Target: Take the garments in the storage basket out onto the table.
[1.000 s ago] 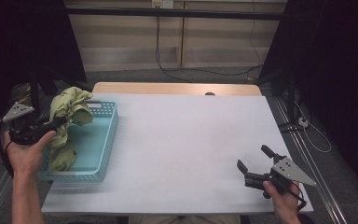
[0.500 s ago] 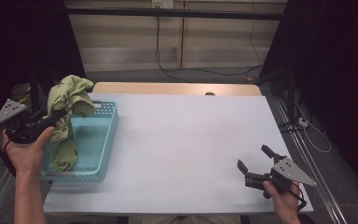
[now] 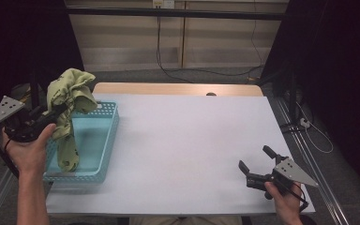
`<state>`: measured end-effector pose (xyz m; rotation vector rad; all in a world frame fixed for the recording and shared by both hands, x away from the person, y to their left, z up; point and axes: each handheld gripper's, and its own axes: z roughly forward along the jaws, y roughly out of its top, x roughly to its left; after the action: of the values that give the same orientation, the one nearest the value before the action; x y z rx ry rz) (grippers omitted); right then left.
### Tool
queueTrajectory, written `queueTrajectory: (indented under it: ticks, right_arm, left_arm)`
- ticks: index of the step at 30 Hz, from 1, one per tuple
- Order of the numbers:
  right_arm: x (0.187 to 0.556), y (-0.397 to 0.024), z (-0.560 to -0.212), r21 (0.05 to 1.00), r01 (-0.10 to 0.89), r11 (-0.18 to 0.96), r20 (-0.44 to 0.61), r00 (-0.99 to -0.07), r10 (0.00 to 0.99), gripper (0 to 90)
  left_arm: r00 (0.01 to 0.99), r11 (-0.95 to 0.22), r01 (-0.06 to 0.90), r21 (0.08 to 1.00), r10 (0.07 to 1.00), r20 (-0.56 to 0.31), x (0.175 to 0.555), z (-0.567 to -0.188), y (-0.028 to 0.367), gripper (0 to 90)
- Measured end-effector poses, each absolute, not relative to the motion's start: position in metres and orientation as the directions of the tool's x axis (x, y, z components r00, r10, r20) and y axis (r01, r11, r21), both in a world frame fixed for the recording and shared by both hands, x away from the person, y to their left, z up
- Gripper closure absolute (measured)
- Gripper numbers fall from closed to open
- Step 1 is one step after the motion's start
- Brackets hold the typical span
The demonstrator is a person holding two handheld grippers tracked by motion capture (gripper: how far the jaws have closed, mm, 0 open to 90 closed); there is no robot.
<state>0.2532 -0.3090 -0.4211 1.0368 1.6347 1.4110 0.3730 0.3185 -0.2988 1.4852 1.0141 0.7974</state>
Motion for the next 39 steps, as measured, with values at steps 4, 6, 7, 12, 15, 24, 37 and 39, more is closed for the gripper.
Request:
queueTrajectory:
  ticks: [4, 6, 7, 12, 15, 24, 37, 39]
  right_arm:
    - [0.253, -0.309, -0.421, 0.991, 0.112, 0.075, -0.022, -0.411, 0.911, 0.0]
    - [0.253, -0.309, -0.421, 0.99, 0.111, 0.083, -0.03, -0.413, 0.91, 0.0]
    - [0.253, -0.309, -0.421, 0.99, 0.112, 0.083, -0.03, -0.412, 0.911, 0.0]
    - [0.254, -0.309, -0.421, 0.99, 0.113, 0.078, -0.025, -0.41, 0.912, 0.0]
    - [0.253, -0.309, -0.421, 0.991, 0.112, 0.078, -0.026, -0.41, 0.912, 0.0]
    - [0.254, -0.309, -0.421, 0.99, 0.113, 0.079, -0.026, -0.408, 0.913, 0.0]
    - [0.253, -0.309, -0.421, 0.991, 0.115, 0.073, -0.02, -0.405, 0.914, 0.0]
    - [0.253, -0.31, -0.421, 0.991, 0.114, 0.076, -0.024, -0.403, 0.915, 0.0]
  left_arm:
    - [0.412, -0.006, 0.136, 0.991, 0.91, -0.051, 0.37, -0.294, 0.317, 63.6]
    - [0.414, 0.008, 0.121, 0.993, 0.908, -0.058, 0.369, -0.294, 0.318, 63.6]
    - [0.412, 0.024, 0.114, 0.993, 0.908, -0.069, 0.369, -0.293, 0.317, 63.6]
    - [0.398, 0.034, 0.08, 0.996, 0.915, -0.063, 0.367, -0.293, 0.317, 63.6]
    - [0.401, 0.029, 0.054, 0.998, 0.915, -0.048, 0.366, -0.291, 0.317, 63.6]
    - [0.405, 0.029, -0.005, 1.0, 0.914, -0.024, 0.364, -0.28, 0.308, 63.6]
    - [0.415, 0.028, -0.084, 0.996, 0.91, 0.009, 0.361, -0.264, 0.295, 63.6]
    - [0.423, 0.034, -0.097, 0.995, 0.906, 0.011, 0.362, -0.261, 0.292, 63.6]
